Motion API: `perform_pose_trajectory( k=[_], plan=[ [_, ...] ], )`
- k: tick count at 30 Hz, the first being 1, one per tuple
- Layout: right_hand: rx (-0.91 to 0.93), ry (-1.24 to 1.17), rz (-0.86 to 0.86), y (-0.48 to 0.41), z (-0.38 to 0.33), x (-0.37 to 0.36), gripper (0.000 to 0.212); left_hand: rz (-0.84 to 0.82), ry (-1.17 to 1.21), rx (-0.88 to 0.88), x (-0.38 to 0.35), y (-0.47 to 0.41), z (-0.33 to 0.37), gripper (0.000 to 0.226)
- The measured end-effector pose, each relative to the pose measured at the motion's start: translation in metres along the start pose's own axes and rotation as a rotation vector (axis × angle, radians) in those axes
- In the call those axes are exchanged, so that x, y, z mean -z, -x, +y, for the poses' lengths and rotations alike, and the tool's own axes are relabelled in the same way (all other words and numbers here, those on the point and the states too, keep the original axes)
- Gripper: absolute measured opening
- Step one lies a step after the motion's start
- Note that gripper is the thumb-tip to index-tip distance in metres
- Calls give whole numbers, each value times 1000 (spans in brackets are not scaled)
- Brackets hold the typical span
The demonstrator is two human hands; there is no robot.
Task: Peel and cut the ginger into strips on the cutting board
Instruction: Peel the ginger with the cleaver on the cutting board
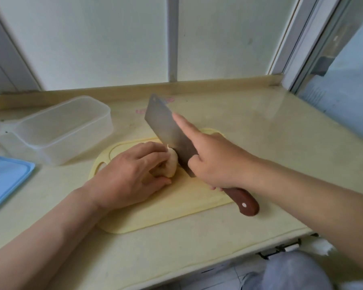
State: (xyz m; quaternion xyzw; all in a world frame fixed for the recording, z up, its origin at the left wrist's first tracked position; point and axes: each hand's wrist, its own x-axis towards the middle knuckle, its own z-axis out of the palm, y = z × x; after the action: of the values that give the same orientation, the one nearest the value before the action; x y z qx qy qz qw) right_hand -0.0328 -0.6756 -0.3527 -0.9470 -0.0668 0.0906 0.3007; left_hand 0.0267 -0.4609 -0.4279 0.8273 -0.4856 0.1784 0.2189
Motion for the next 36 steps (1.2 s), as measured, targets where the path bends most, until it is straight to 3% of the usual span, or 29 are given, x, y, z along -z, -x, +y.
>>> perform_pose_trajectory(
  k=[4, 11, 36],
  plan=[
    [54, -74, 135, 13, 22, -11, 99, -8, 18, 11, 0, 0, 0, 45],
    [94, -130, 185, 18, 33, -11, 100, -5, 29, 1, 0, -2, -1, 47],
    [95, -73, 131, 24, 31, -6, 99, -11, -5, 11, 0, -1, 1, 46]
  ],
)
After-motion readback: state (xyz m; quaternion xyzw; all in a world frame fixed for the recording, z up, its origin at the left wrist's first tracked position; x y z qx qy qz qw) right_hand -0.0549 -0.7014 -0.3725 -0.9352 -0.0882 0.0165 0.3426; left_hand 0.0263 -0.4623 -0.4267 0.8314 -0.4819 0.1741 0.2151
